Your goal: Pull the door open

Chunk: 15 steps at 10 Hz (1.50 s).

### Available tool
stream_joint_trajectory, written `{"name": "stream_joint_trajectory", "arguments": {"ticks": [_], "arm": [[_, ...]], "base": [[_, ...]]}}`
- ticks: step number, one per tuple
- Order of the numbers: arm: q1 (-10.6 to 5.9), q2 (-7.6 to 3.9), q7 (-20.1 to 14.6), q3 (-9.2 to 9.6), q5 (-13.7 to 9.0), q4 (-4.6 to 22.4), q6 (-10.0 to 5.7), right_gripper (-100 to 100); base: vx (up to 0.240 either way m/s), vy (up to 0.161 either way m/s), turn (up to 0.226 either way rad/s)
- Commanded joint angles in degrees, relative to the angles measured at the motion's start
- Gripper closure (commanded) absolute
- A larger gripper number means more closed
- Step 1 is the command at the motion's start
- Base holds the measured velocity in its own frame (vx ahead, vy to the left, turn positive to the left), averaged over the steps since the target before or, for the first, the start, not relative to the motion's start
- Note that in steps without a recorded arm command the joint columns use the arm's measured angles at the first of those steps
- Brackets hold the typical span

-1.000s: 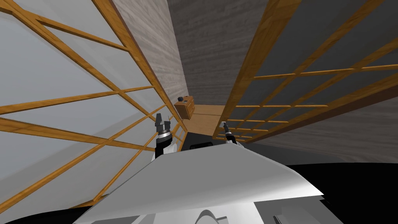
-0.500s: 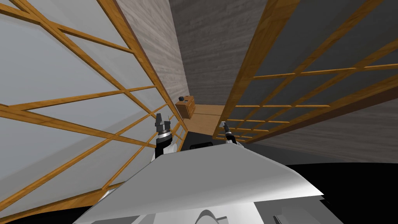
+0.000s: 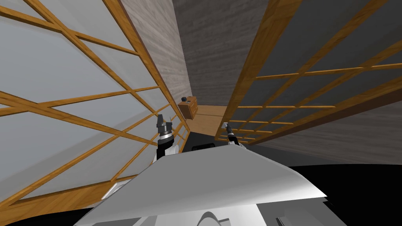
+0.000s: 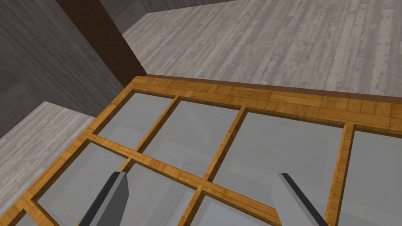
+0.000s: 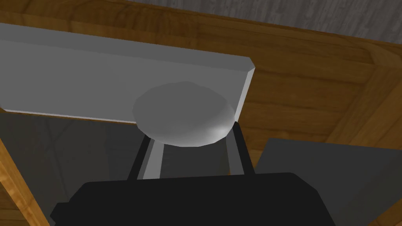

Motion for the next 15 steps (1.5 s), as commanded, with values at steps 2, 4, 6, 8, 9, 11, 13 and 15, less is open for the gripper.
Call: {"name": "stream_joint_trajectory", "arguments": {"ticks": [2,4,6,8,9,11,13,15], "arm": [[-0.36,0.49,-4.0,0.76,-0.5,0.3,0.11,100],[-0.5,0.48,-6.5,0.89,-0.9,0.4,0.12,100],[-0.79,0.44,-10.2,1.14,-1.9,0.6,0.13,100],[-0.93,0.42,-13.1,1.26,-2.3,0.8,0.14,100],[-0.93,0.42,-13.7,1.26,-2.3,0.8,0.14,100],[-1.07,0.4,-16.1,1.39,-2.8,0.9,0.15,100],[-1.22,0.38,-18.5,1.51,-3.2,1.0,0.16,100],[-1.36,0.37,-20.8,1.64,-3.7,1.1,0.16,100]], "base": [[-0.036,-0.012,0.034],[-0.05,-0.015,0.064],[-0.049,-0.014,0.056],[-0.044,-0.01,0.049],[-0.03,-0.011,0.024],[-0.031,-0.011,0.028],[-0.036,-0.01,0.051],[-0.038,-0.005,0.035]]}}
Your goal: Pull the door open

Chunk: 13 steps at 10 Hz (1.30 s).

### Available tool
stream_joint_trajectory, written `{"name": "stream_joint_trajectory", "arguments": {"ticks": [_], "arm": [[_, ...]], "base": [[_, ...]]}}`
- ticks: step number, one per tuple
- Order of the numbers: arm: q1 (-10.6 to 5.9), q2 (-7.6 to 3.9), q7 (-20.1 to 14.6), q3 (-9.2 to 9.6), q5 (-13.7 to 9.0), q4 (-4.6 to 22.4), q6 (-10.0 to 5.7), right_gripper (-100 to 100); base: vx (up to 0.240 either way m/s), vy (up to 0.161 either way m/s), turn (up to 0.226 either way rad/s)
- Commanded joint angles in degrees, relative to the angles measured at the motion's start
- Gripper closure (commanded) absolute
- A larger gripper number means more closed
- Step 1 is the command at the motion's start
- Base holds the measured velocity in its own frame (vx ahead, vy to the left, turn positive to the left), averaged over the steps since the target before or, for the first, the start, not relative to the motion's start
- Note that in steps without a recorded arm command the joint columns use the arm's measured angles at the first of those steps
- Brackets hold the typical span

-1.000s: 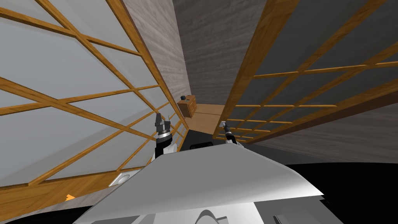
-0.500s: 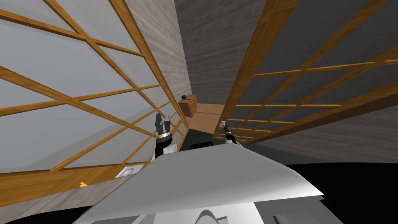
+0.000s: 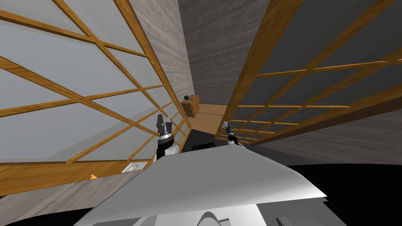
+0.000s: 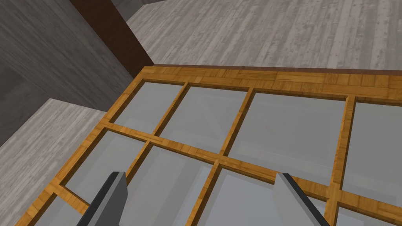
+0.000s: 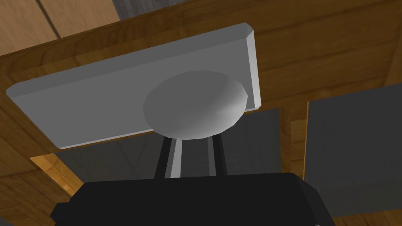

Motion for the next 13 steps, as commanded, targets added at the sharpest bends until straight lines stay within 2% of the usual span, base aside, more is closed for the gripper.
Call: {"name": "stream_joint_trajectory", "arguments": {"ticks": [1,2,3,4,8,9,10,13], "arm": [[0.0,0.53,-2.7,0.62,-0.3,-1.2,0.1,100],[0.0,0.53,-2.7,0.62,-0.3,-1.2,0.1,100],[-0.14,0.51,-5.1,0.74,-0.7,-1.1,0.1,100],[-0.14,0.51,-5.1,0.74,-0.7,-1.1,0.1,100],[-0.56,0.46,-11.9,1.1,-2.1,-0.7,0.13,100],[-0.56,0.46,-12.2,1.1,-2.1,-0.7,0.13,100],[-0.17,0.38,-13.8,1.1,-3.3,-0.1,0.25,-100],[0.09,0.96,-18.1,1.82,-5.3,-1.2,0.35,-100]], "base": [[-0.034,-0.008,0.058],[-0.026,-0.013,0.035],[-0.039,-0.007,0.039],[-0.033,-0.005,0.015],[-0.045,-0.012,0.054],[-0.034,-0.008,0.029],[-0.055,-0.016,0.031],[-0.089,-0.015,0.033]]}}
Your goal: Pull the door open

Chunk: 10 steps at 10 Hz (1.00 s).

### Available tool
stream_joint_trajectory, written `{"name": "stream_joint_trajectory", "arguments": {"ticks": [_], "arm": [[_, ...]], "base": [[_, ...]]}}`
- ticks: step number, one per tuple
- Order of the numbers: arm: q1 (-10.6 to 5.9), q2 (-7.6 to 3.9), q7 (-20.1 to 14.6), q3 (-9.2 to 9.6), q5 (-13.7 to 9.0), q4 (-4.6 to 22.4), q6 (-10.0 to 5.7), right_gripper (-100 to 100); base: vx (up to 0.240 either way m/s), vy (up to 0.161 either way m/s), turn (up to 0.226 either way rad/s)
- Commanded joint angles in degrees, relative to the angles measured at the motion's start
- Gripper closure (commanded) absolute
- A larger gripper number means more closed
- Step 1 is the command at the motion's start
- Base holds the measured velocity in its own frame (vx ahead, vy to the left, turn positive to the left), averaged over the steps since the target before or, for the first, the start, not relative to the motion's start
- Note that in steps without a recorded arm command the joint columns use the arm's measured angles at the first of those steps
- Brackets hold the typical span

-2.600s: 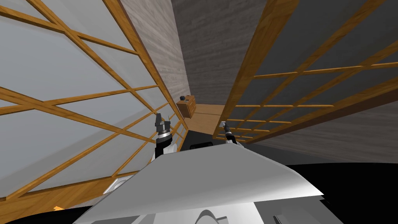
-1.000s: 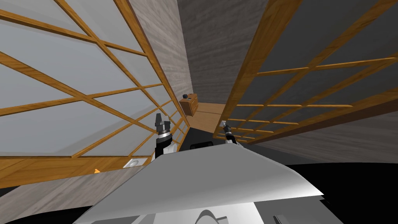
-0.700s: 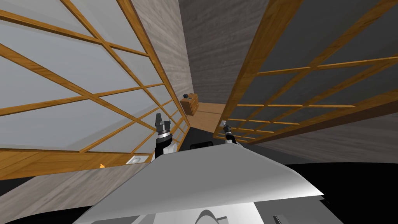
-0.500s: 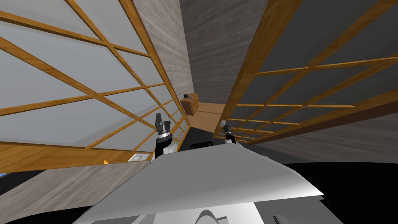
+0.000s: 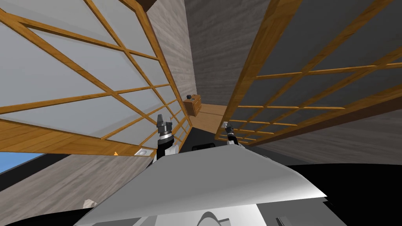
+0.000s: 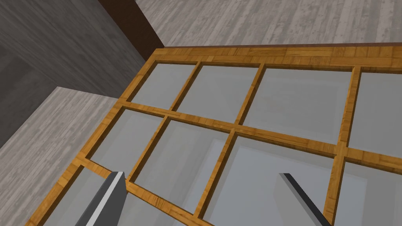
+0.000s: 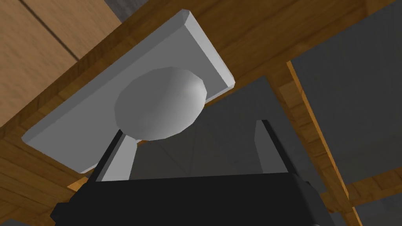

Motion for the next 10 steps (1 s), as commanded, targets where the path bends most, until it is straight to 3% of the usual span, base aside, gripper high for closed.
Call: {"name": "stream_joint_trajectory", "arguments": {"ticks": [1,10], "arm": [[0.62,1.02,-2.9,0.87,-1.2,-1.7,0.38,-100],[1.4,2.72,-16.3,3.04,-7.3,-4.9,0.6,-100]], "base": [[-0.092,0.02,0.137],[-0.059,-0.004,0.041]]}}
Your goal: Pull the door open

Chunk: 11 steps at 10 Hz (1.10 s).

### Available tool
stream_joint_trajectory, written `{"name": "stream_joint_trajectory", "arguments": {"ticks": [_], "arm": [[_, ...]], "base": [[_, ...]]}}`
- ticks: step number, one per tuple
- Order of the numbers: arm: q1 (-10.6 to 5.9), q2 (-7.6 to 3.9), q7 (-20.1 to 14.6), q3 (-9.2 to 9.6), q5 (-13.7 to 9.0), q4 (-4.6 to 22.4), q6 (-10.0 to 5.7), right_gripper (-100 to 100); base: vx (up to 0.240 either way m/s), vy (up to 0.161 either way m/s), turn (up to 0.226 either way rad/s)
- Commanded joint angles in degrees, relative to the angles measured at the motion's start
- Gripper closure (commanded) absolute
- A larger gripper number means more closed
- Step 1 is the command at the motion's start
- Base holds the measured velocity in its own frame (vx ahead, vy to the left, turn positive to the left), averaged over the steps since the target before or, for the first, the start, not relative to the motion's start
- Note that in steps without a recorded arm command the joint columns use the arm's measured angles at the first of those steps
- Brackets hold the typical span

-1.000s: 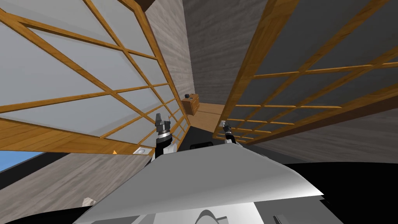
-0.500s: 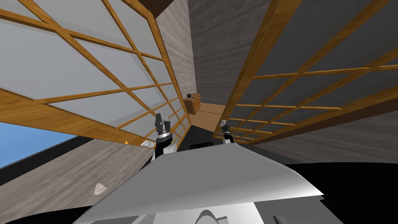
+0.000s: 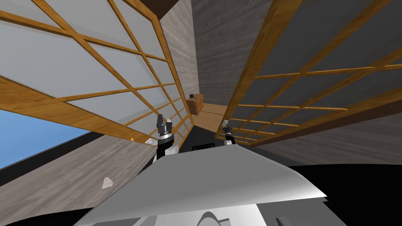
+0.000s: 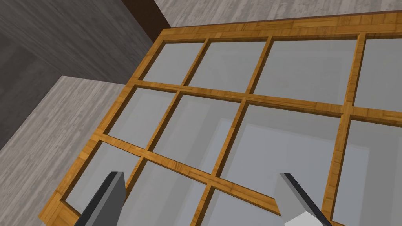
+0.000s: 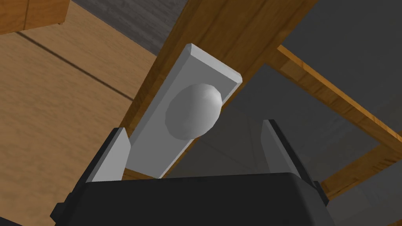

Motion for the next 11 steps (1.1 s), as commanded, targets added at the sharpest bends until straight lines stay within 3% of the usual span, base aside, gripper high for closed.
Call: {"name": "stream_joint_trajectory", "arguments": {"ticks": [1,3,6,11], "arm": [[-0.04,0.15,-1.7,0.22,-0.5,-0.1,-0.07,-100],[0.24,0.74,-5.4,0.99,-2.7,-1.2,-0.01,-100],[0.38,1.02,-8.8,1.37,-3.8,-1.8,0.01,-100],[0.87,2.06,-17.1,2.74,-7.7,-3.8,0.08,-100]], "base": [[-0.05,-0.007,0.024],[-0.055,-0.009,0.059],[-0.057,-0.01,0.029],[-0.062,-0.003,0.044]]}}
